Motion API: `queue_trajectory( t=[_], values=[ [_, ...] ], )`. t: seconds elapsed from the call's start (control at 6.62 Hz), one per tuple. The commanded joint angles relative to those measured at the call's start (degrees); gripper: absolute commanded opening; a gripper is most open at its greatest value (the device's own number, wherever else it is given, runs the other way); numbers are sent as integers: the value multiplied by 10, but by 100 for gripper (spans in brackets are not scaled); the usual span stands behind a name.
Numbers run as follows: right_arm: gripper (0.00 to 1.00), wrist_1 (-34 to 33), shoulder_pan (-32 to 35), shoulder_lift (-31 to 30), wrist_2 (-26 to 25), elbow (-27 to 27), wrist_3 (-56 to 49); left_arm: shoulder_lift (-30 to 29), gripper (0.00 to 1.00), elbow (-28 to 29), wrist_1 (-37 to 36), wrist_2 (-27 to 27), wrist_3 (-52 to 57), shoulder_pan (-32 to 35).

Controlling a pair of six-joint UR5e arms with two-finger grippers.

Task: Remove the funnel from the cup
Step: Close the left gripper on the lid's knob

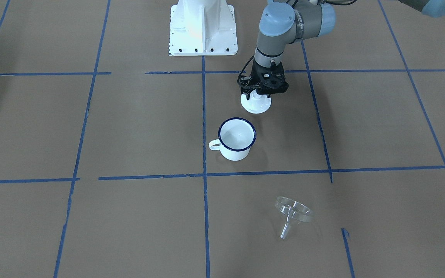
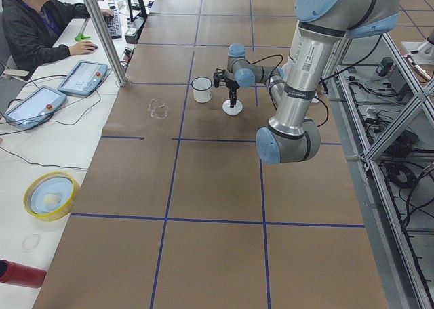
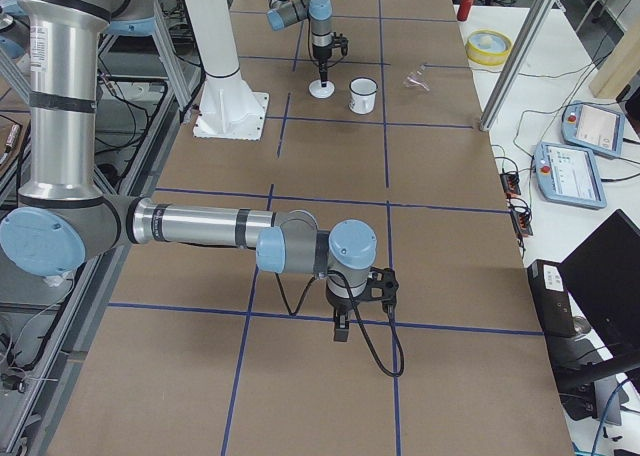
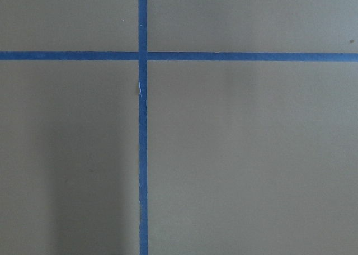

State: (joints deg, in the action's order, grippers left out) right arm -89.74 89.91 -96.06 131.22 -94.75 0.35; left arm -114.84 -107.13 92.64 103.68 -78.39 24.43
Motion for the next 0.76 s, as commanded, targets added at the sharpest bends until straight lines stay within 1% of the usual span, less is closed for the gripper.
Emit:
queue_trajectory(
  t=[0.0, 0.15, 0.45, 0.6],
  values=[
    [100, 0, 0, 0, 0, 0, 0, 0, 4, -4, -1, -1, -2, 0],
    [100, 0, 0, 0, 0, 0, 0, 0, 0, -7, -3, -1, -3, 1],
    [100, 0, 0, 0, 0, 0, 0, 0, 0, -13, -8, -1, -2, 6],
    [100, 0, 0, 0, 0, 0, 0, -2, 0, -41, -38, 1, 0, 11]
  ],
)
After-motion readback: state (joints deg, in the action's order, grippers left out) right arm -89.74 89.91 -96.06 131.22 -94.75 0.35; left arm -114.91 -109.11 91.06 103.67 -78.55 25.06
